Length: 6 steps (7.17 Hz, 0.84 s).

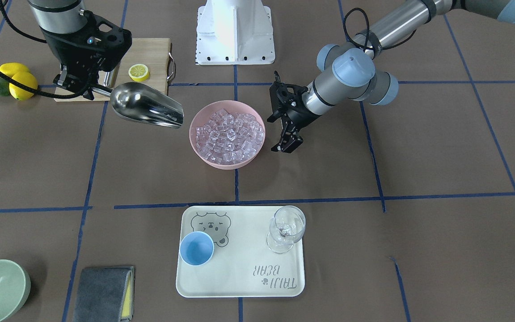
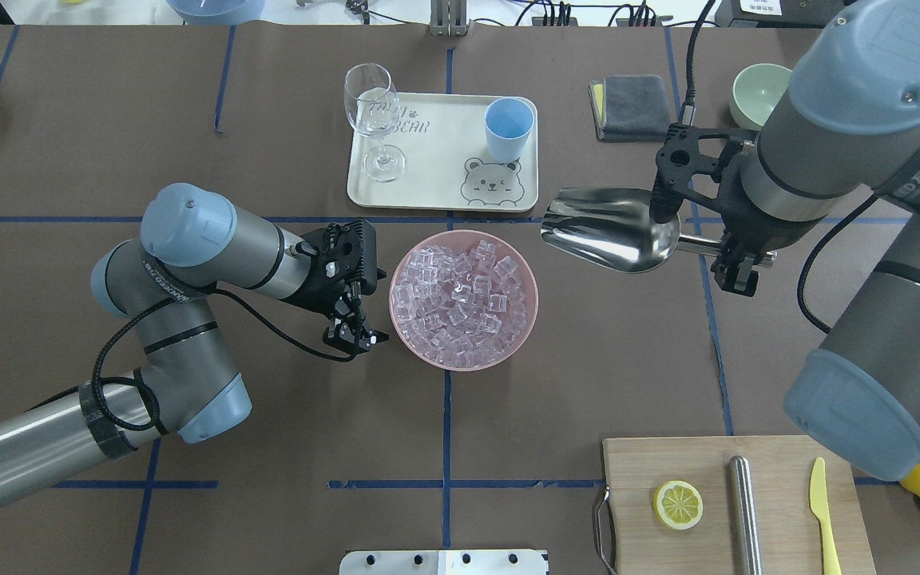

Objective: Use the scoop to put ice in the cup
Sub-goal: 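Lower the left gripper to the bowl rim while the right brings the scoop over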

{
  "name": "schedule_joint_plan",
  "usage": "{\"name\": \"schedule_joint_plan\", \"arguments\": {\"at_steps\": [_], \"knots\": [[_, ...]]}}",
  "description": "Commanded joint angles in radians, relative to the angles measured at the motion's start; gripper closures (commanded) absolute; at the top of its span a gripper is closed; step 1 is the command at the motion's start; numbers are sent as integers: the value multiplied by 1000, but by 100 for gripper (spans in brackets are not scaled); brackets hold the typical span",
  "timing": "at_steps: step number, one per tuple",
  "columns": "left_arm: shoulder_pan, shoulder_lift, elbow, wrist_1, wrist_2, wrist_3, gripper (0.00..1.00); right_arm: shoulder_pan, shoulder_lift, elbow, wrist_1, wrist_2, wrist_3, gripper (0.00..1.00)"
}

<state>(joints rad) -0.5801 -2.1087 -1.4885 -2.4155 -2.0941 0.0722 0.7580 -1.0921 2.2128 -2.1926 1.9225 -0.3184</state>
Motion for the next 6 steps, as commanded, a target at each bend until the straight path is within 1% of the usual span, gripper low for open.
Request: {"name": "schedule_joint_plan", "arguments": {"at_steps": [1,3,4,6], "knots": [[0,-16,36,4,2,-12,1,-14,9,-18,-3,-7,-4,100],[2,-20,48,6,22,-15,1,-20,35,-45,-13,-14,-8,100],[0,-23,48,6,22,-15,1,-38,84,-73,-66,-55,-16,100],[2,-31,45,6,22,-17,1,-72,216,-161,-212,-155,-51,100]]}}
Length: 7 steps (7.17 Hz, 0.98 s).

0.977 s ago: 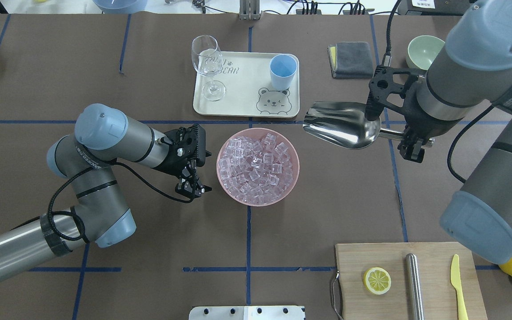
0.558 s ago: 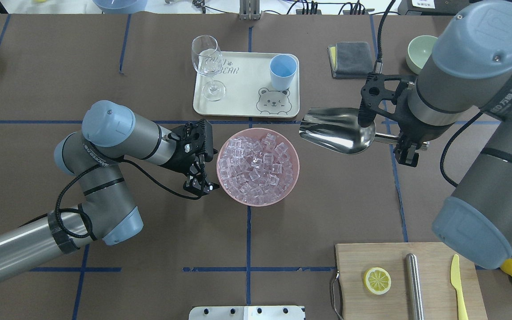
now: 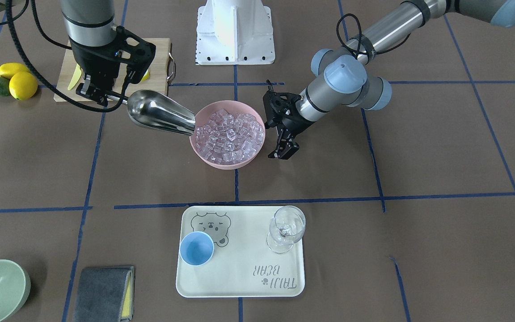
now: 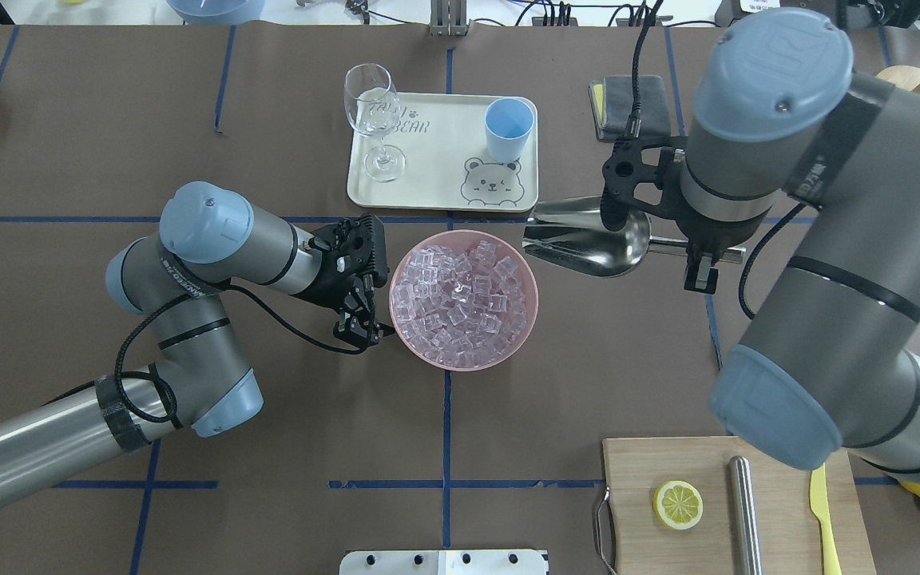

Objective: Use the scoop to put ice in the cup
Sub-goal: 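Lower the left gripper to the bowl rim while the right brings the scoop over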

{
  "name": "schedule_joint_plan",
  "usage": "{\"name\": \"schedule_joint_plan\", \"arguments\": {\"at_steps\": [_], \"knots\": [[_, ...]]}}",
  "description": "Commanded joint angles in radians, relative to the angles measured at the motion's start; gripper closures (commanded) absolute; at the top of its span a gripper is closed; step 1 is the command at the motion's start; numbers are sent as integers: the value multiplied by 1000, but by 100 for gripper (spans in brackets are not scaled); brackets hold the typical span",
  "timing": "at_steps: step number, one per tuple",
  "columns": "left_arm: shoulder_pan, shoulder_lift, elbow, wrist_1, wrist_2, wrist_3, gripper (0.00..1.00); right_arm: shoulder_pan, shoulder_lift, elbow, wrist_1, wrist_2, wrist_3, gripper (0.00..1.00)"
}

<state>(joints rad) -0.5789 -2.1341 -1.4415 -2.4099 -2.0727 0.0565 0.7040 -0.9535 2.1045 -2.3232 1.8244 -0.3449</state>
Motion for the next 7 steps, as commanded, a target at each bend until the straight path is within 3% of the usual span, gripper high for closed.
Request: {"name": "schedule_joint_plan", "arguments": {"at_steps": [1,3,5,7], "knots": [[-1,-9,-3,-1,0,-1,1,-23,88,-66,-114,-72,-73,100],[-1,-9,-4,-3,0,-1,1,-64,206,-136,-247,-167,-132,100],[-1,-7,-4,-6,-1,-1,1,-119,356,-287,-315,-229,-134,100],[-1,-9,-4,-9,-1,-1,1,-152,364,-334,-360,-281,-134,100]]}}
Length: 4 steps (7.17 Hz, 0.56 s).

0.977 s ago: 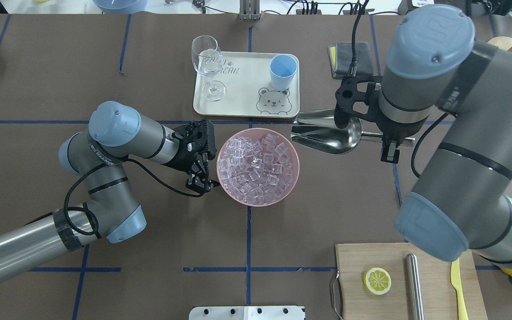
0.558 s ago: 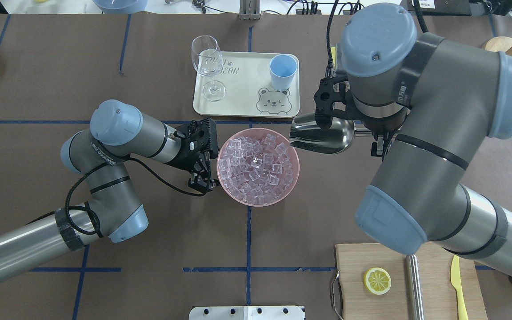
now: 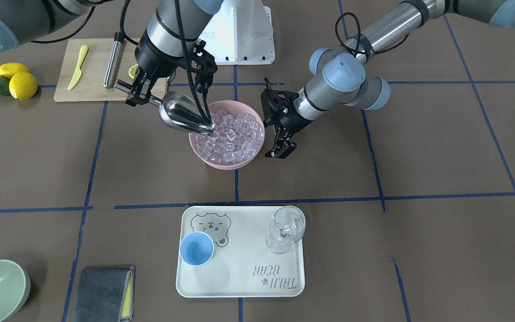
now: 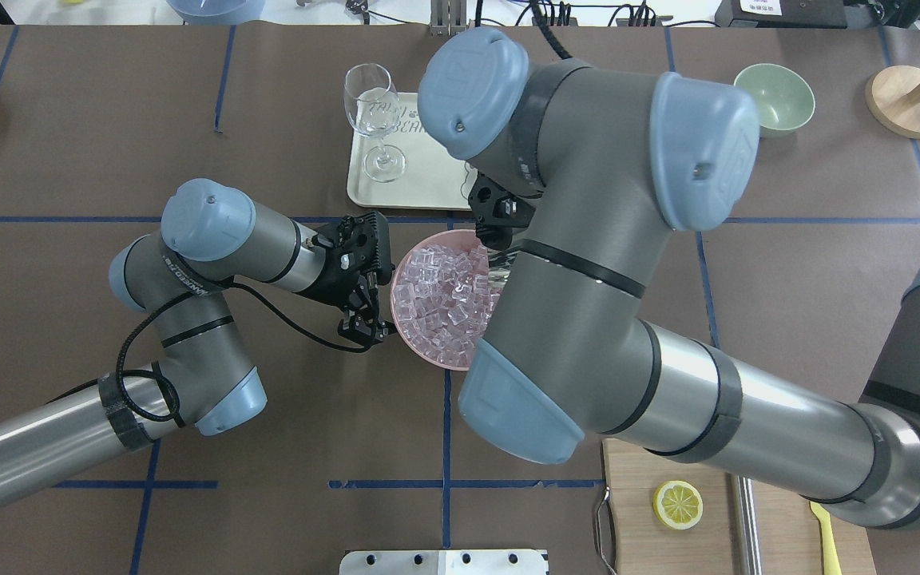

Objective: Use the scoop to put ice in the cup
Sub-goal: 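Lower the left gripper to the bowl rim while the right brings the scoop over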

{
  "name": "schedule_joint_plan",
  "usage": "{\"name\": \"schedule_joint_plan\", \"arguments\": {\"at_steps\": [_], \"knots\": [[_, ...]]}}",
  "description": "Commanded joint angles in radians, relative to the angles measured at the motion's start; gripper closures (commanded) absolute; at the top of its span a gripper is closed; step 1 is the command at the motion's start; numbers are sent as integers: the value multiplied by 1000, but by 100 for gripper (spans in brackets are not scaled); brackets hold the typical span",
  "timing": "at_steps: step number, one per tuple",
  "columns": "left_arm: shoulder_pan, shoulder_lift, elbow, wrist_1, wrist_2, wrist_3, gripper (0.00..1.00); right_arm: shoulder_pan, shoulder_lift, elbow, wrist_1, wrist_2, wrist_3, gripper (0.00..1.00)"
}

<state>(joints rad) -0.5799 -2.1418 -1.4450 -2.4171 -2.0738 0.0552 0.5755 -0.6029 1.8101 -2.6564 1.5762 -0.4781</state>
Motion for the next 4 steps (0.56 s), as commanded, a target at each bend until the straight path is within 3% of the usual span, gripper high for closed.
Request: {"name": "schedule_joint_plan", "arguments": {"at_steps": [1,4], "knots": [[0,-1,-2,-2,0,0,1,-26,17,-48,-67,-60,0,100],[0,0,-2,-4,-2,-2,1,-66,46,-121,-106,-122,-4,100]]}}
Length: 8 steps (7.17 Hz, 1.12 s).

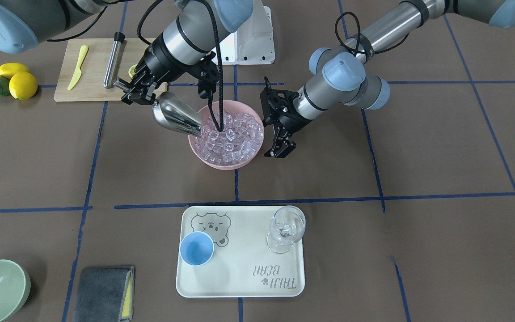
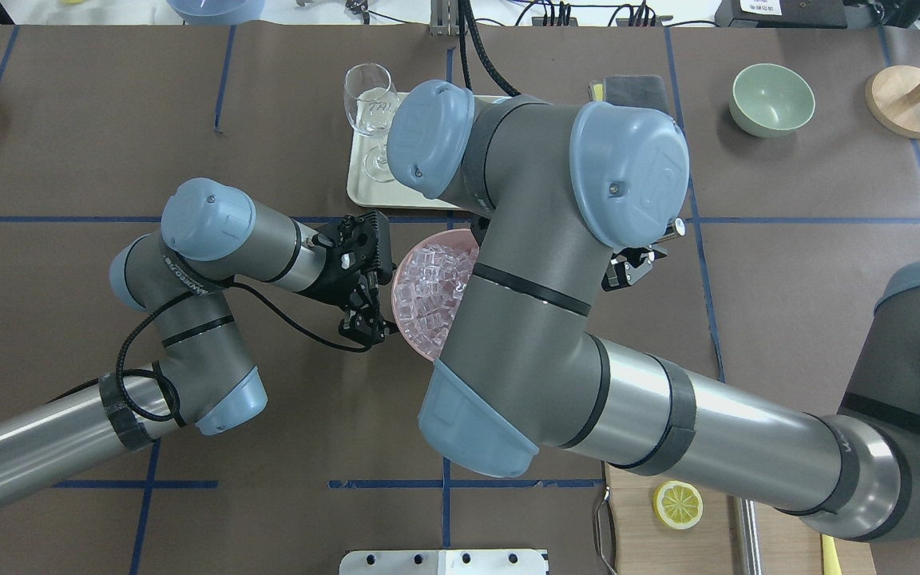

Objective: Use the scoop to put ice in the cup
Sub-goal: 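Push the scoop down into the ice cubes with the right gripper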

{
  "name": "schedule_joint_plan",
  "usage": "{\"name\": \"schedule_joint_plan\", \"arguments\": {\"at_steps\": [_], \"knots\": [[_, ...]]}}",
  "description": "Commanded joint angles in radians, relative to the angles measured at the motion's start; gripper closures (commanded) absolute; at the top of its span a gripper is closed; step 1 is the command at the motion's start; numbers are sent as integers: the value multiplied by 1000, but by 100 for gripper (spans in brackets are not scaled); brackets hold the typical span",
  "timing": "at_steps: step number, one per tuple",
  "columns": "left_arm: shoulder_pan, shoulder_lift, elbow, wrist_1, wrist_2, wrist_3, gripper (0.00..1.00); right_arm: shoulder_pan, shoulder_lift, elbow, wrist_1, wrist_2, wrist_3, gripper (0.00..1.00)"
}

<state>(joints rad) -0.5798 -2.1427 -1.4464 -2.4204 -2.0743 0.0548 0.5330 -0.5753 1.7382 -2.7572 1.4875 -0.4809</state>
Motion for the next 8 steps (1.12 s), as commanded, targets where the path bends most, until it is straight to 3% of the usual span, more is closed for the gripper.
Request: {"name": "schedule_joint_plan", "arguments": {"at_steps": [1,8], "knots": [[0,1,0,0,-1,0,1,-30,38,-66,-2,-44,-8,100],[0,3,0,-2,-6,0,1,-45,66,-177,22,-59,-8,100]]}}
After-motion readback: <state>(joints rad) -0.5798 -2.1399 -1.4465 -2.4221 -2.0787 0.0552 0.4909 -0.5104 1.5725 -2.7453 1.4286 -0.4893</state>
